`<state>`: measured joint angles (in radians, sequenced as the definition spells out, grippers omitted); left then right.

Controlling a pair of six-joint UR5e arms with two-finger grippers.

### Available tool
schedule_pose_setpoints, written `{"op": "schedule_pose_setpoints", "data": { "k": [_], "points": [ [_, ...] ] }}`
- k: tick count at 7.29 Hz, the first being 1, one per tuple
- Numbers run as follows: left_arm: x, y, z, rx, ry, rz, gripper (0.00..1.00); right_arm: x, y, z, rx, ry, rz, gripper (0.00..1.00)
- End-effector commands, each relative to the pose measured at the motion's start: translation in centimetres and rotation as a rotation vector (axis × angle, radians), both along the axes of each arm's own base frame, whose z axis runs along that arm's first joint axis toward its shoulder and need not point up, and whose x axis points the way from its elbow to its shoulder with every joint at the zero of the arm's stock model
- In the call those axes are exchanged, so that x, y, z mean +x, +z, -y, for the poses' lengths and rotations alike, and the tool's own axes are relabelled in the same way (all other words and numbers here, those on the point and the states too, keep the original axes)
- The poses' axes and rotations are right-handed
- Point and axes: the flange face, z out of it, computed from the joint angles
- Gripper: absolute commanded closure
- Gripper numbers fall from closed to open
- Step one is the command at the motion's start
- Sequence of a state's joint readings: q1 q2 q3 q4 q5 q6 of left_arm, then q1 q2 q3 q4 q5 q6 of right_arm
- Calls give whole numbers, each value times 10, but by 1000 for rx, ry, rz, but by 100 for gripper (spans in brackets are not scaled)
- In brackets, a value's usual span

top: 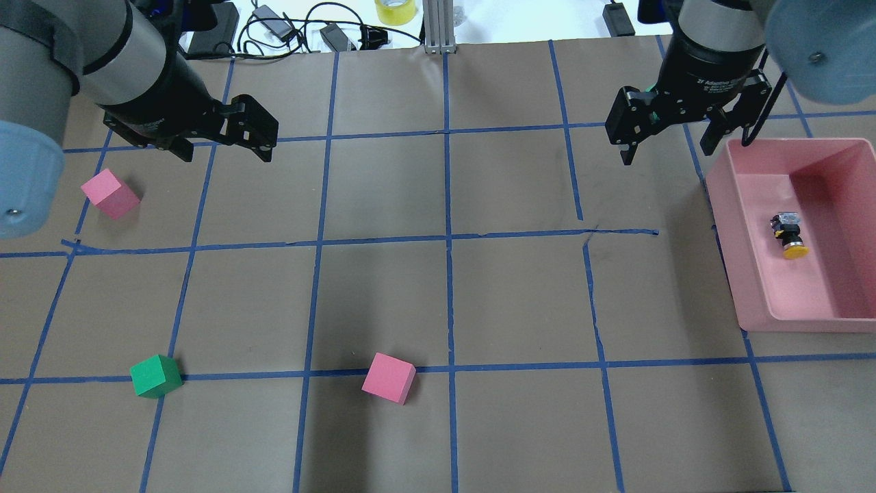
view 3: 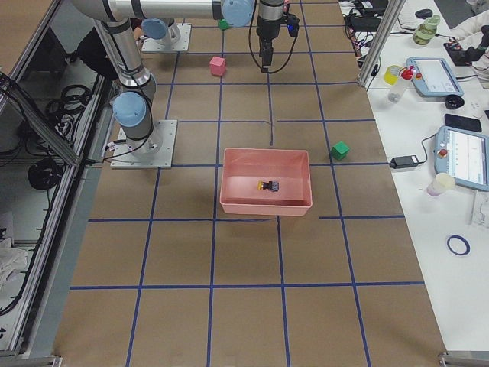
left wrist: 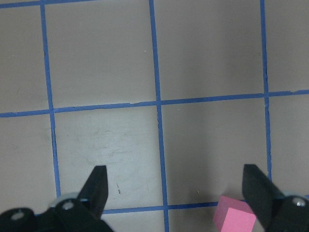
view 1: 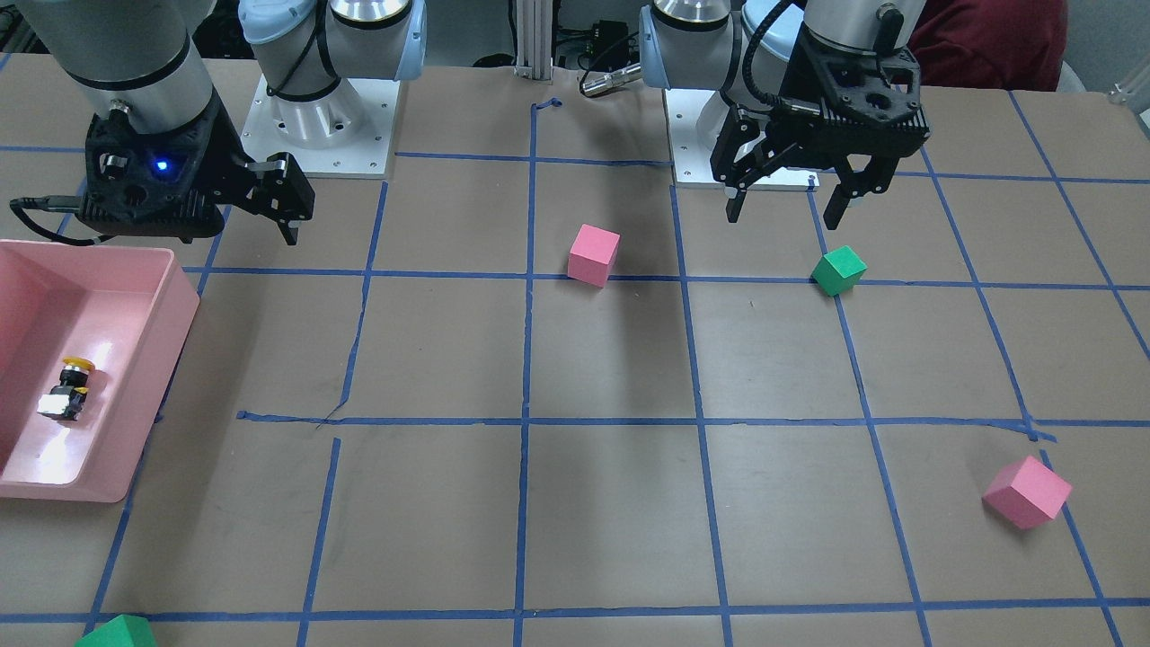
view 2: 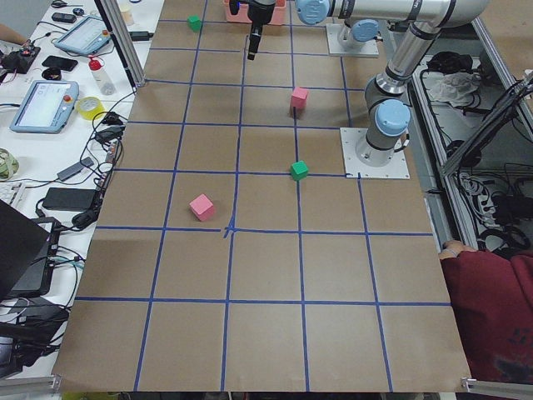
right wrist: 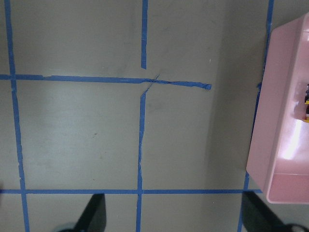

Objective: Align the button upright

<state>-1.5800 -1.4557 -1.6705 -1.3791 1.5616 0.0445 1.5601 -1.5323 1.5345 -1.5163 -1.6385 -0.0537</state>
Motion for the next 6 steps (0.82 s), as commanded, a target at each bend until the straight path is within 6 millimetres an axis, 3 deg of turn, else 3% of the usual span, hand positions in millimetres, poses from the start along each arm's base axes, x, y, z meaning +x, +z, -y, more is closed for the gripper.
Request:
{"op": "schedule_pose_setpoints", "data": {
  "k": [1, 3, 6],
  "points": [
    [0, 0, 0, 0, 0, 0, 0, 0, -1, 3, -9, 0, 3, 0],
    [0, 0, 0, 0, 0, 0, 0, 0, -1, 5, -5, -4, 14, 0],
    [0, 0, 0, 0, 0, 0, 0, -30, -6, 14, -17, -43, -4, 0]
  ]
}}
